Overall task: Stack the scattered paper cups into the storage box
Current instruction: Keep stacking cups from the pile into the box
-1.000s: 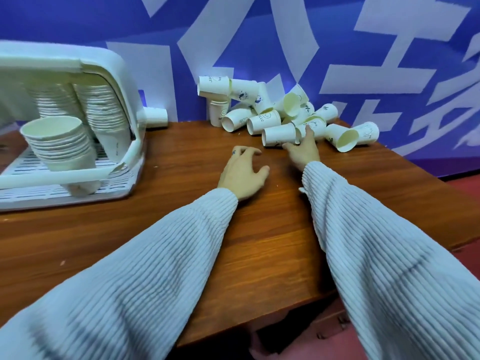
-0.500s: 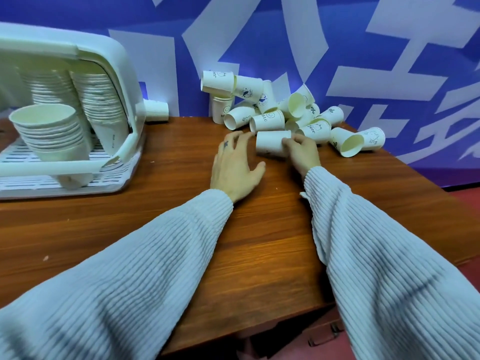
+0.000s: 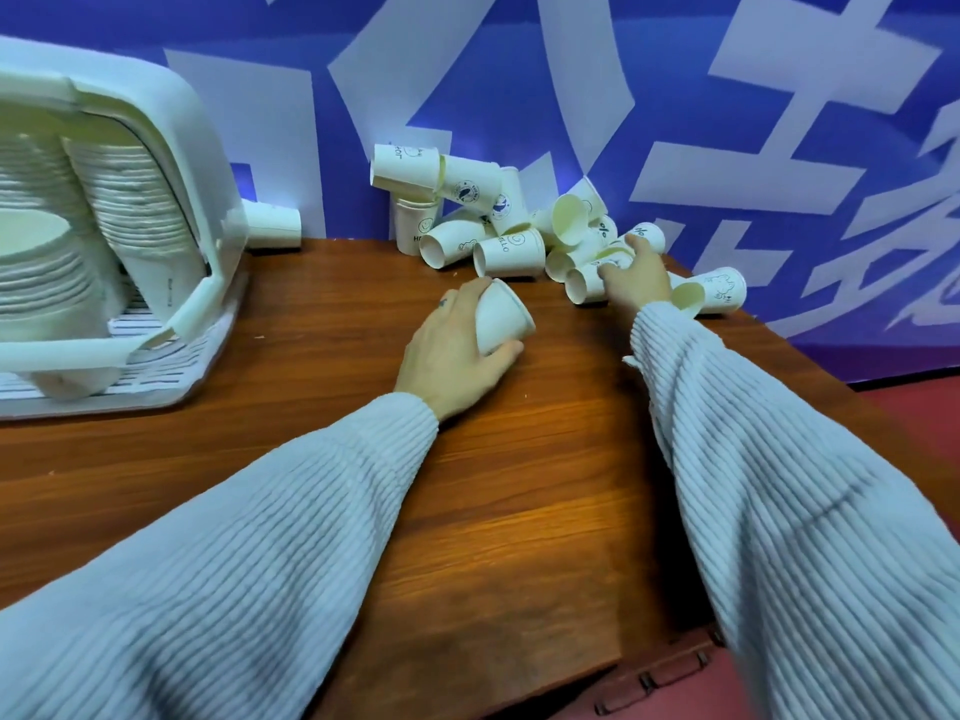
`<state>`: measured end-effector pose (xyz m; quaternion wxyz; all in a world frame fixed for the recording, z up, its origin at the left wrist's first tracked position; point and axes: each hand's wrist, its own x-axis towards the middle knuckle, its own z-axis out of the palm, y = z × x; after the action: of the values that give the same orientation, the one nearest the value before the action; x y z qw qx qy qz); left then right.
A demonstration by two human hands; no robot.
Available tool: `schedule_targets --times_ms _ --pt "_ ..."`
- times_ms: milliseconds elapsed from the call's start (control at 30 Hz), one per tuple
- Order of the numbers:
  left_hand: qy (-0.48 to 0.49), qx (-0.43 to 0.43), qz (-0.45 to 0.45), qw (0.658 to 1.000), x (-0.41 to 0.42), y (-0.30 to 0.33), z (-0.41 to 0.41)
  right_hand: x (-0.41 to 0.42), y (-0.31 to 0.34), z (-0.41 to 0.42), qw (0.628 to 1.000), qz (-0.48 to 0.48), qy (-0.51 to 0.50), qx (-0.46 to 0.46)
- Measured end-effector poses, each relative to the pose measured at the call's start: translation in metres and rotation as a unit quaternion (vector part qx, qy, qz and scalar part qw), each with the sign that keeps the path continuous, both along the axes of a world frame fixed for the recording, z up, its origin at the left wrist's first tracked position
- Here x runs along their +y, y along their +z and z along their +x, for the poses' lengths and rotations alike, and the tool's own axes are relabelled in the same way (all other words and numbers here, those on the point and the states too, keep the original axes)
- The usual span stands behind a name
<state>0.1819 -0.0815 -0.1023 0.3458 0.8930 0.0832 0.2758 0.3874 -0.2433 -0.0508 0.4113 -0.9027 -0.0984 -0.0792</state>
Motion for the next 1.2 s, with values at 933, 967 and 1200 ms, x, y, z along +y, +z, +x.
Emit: schedule_targets --times_ms 933,967,1200 --pt "0.129 -0.098 -0.07 0.984 0.045 0.061 -0.106 0.067 0.019 -0.181 0.943 0.249 0.216 -0.036" --pt "0.137 -0.105 -0.067 0.983 0.053 0.065 -0.118 0.077 0.023 -0.191 0.938 0.258 0.229 -0.033" --pt "0.215 -0.214 -0.099 0.948 0.112 0.094 -0.211 0.163 0.059 -0.266 0.89 0.291 0.336 -0.102"
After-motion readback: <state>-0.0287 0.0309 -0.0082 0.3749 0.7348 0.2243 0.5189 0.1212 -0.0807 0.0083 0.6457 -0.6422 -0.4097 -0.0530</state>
